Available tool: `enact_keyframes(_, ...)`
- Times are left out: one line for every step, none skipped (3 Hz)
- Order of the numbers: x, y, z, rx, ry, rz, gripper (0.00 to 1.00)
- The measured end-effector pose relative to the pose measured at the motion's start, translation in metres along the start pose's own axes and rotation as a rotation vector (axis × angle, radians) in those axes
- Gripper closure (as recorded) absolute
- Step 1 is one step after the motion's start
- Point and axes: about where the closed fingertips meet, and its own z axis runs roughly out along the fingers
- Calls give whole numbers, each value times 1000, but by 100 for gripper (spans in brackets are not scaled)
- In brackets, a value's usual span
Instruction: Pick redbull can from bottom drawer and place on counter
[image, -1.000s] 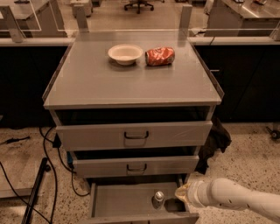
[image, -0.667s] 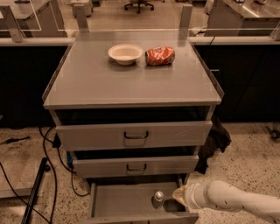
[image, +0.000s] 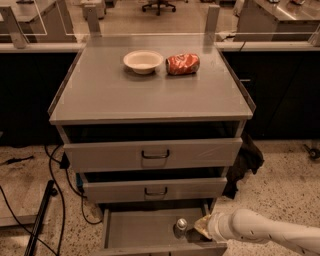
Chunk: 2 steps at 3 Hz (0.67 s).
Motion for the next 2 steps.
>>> enact_keyframes(4,0,15,-13,-5,1,39)
enact_keyframes(8,-4,34,-20,-4,10,41)
